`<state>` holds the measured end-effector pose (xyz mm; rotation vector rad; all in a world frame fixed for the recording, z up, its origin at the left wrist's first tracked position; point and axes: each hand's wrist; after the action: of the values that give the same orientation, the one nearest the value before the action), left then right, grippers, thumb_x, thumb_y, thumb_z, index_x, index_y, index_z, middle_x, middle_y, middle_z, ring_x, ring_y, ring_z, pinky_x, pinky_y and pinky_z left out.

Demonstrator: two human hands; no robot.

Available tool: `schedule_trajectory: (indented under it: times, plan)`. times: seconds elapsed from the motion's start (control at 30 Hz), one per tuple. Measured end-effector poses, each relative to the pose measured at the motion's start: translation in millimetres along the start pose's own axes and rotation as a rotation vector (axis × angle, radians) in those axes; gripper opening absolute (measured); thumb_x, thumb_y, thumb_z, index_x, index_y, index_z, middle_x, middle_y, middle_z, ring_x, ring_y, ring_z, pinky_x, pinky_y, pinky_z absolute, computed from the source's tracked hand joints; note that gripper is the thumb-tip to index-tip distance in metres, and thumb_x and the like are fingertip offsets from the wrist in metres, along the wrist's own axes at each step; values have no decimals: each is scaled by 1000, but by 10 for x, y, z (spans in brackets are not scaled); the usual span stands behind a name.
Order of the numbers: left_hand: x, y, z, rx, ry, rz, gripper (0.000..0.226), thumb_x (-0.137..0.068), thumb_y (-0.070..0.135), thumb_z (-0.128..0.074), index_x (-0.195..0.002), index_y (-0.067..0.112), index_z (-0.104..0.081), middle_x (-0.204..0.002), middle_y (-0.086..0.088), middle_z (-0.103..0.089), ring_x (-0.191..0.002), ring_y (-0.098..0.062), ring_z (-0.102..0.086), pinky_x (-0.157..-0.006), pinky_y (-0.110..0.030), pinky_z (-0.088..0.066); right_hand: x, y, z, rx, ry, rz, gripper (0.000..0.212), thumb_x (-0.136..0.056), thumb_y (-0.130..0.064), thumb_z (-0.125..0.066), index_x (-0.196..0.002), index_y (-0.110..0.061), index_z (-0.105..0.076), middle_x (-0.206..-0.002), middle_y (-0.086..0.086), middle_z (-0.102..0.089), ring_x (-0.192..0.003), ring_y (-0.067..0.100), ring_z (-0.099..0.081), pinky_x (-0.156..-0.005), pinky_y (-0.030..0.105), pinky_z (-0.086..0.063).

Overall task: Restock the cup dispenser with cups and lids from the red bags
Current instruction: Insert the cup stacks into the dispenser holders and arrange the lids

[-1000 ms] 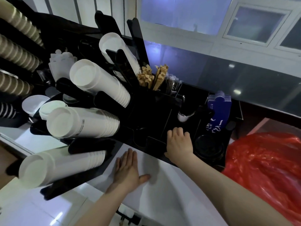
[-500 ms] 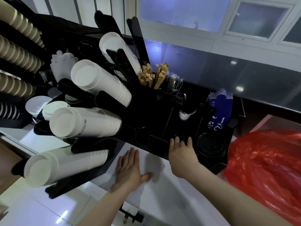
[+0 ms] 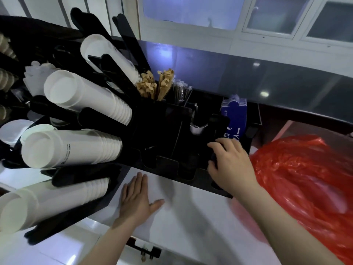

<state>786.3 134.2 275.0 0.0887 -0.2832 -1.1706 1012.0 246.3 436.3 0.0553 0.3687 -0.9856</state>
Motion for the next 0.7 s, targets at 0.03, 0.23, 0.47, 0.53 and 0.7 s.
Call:
schedule_trajectory:
  times: [0.03,0.23,0.47,0.53,0.7]
  plan:
    - [-1,5,-1,-7,-5,4,105,-81,80,-30,-150,15,17,-158,-4,22,-146,-17,16,-118,-39,10,-7,112,21,2,-68,-28,55,-75,-25,-72,-127,-15,-58,-131,11,-54,-121,35,-46,-99,45,-42]
    - [-18,7,13,-19,-15,14,118,-58,87,-7,-150,16,16,-159,-3,20,-146,-16,14,-117,-38,10,-4,432,-1,27,-428,-89,94,-69,-49,-78,-146,-33,-26,-158,6,-16,-139,35,-27,-108,41,-34]
    - [-14,20,31,-35,-27,17,116,-63,87,-14,-150,17,15,-159,-3,19,-147,-17,13,-118,-38,9,0,446,-50,84,-385,-38,91,-67,-43,-74,-143,-36,-24,-151,7,-26,-122,35,-45,-94,39,-46]
    - [-10,31,50,-40,-24,16,121,-52,86,-2,-150,17,15,-159,-3,19,-147,-17,12,-117,-38,9,3,459,-48,54,-356,-33,90,-66,-42,-73,-143,-38,-26,-148,6,-31,-120,34,-47,-93,39,-47]
    - [-7,27,44,-38,-18,21,122,-51,86,-1,-151,18,14,-159,-2,18,-147,-16,12,-118,-37,7,39,546,-7,-152,-260,-105,89,-64,-37,-78,-142,-38,-34,-147,2,-32,-124,32,-45,-96,42,-47]
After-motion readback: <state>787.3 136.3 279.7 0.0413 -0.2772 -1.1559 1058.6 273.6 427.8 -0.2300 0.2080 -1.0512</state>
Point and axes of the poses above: each hand's wrist, its own x-axis away from the middle knuckle, its own z-axis out of the back of the hand, y = z × x
